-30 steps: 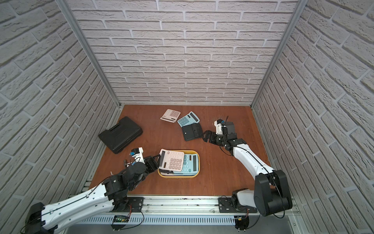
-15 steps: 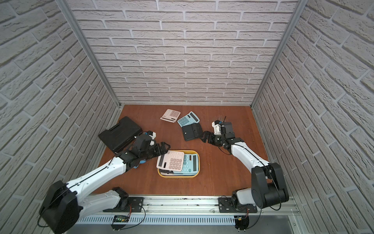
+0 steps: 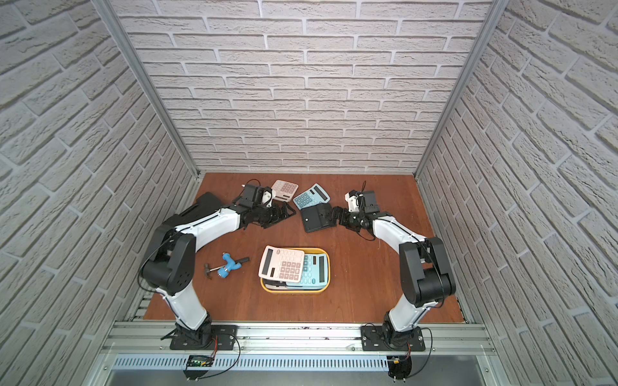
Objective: Put the calculator in the storage box
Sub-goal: Pick up the calculator from the center of the board.
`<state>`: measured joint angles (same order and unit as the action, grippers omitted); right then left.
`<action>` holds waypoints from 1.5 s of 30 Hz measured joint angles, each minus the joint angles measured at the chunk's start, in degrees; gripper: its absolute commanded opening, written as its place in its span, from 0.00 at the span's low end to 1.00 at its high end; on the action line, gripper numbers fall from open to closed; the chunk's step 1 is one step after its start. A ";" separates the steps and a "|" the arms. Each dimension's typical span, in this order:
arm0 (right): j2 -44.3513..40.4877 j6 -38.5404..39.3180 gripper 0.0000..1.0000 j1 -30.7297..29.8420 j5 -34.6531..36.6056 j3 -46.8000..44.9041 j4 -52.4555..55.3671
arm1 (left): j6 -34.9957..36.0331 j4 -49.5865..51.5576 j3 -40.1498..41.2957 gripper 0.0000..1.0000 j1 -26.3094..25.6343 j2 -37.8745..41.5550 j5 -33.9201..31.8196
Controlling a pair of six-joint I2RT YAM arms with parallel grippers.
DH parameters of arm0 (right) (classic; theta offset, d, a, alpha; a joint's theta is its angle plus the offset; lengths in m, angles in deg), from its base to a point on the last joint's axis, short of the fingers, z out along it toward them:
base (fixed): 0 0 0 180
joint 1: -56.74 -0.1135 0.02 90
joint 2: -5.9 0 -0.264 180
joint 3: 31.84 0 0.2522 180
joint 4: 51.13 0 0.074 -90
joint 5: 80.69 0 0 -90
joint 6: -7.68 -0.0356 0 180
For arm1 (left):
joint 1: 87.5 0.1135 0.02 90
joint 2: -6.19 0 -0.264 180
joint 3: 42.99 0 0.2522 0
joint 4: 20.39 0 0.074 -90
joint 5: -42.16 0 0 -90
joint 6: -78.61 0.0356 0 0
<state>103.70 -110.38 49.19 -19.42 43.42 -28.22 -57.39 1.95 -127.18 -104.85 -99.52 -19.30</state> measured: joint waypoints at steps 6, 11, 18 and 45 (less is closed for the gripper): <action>8.87 0.28 0.96 0.87 -1.16 7.89 0.33 | -0.07 0.44 -5.79 0.97 -0.50 -8.83 2.14; 14.91 0.46 0.95 1.42 -2.73 13.73 0.68 | -0.09 0.74 -8.94 0.92 -2.14 -12.61 2.95; 20.63 0.52 0.93 1.46 -4.68 17.88 0.76 | -0.55 0.07 -11.56 0.70 -3.78 -16.68 4.42; 20.96 -13.81 0.85 2.19 -15.19 6.21 -20.50 | -4.00 -7.32 -9.81 0.35 -2.49 -19.65 9.20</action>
<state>124.66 -124.19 51.38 -34.61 49.63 -48.72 -61.39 -5.38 -136.99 -107.34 -119.17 -10.10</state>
